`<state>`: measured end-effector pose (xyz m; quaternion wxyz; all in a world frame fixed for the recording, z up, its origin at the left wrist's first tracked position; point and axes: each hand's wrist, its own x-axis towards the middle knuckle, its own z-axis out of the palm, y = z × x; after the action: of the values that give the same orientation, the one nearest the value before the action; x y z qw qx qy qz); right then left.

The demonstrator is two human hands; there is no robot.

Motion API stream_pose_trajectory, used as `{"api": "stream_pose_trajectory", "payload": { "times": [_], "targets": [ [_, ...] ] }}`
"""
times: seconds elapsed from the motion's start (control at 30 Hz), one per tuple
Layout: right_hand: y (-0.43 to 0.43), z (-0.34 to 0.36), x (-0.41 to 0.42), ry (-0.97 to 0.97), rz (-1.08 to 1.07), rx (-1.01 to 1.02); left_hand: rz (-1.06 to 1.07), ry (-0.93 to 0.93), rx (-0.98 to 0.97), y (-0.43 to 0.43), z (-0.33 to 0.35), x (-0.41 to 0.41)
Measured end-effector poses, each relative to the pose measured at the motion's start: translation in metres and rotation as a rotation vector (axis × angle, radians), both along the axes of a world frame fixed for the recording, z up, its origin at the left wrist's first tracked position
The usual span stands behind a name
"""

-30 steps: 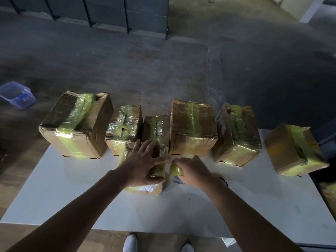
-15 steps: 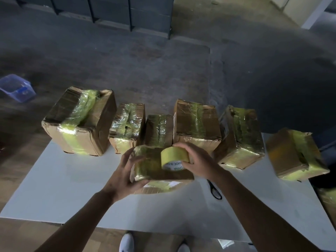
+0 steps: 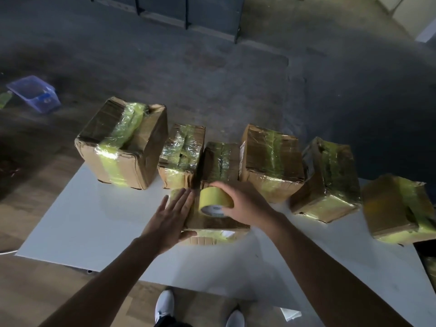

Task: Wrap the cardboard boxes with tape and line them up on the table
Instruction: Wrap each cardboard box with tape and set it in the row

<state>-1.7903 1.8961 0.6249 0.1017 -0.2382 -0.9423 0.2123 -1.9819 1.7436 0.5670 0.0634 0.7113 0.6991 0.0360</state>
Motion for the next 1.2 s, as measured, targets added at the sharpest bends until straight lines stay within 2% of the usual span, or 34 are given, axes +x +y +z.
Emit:
{"api": "stream_pose_trajectory", "payload": {
  "times": [0.17, 0.23, 0.33, 0.47, 0.6, 0.8, 0.9, 1.1, 1.2],
  "targets": [
    [0.023, 0.020, 0.023, -0.238, 0.056, 0.225, -0.029, 0.037, 0.026, 0.000, 0.000, 0.001],
    [0.023, 0.020, 0.026, -0.252, 0.051, 0.238, -0.047, 0.102, -0.019, 0.002, 0.001, 0.003],
    [0.017, 0.012, 0.031, -0.171, -0.017, 0.039, -0.027, 0.161, -0.092, 0.008, 0.005, 0.010],
    [0.016, 0.000, 0.031, -0.047, -0.046, -0.174, -0.030, 0.120, -0.035, 0.020, 0.005, 0.031],
    [0.018, -0.001, 0.043, -0.028, -0.107, -0.300, -0.043, 0.139, -0.033, 0.021, 0.002, 0.031],
    [0.036, 0.018, 0.071, -0.085, -0.058, 0.038, -0.055, 0.127, -0.040, 0.023, -0.001, 0.032],
    [0.032, 0.010, 0.073, -0.149, -0.059, 0.143, -0.024, 0.148, -0.095, 0.025, 0.002, 0.035],
    [0.037, 0.003, 0.070, -0.164, -0.072, 0.105, -0.019, 0.105, -0.143, 0.068, 0.007, 0.061],
    [0.037, 0.002, 0.078, -0.074, -0.068, -0.037, -0.025, 0.079, -0.150, 0.074, -0.001, 0.061]
  ]
}}
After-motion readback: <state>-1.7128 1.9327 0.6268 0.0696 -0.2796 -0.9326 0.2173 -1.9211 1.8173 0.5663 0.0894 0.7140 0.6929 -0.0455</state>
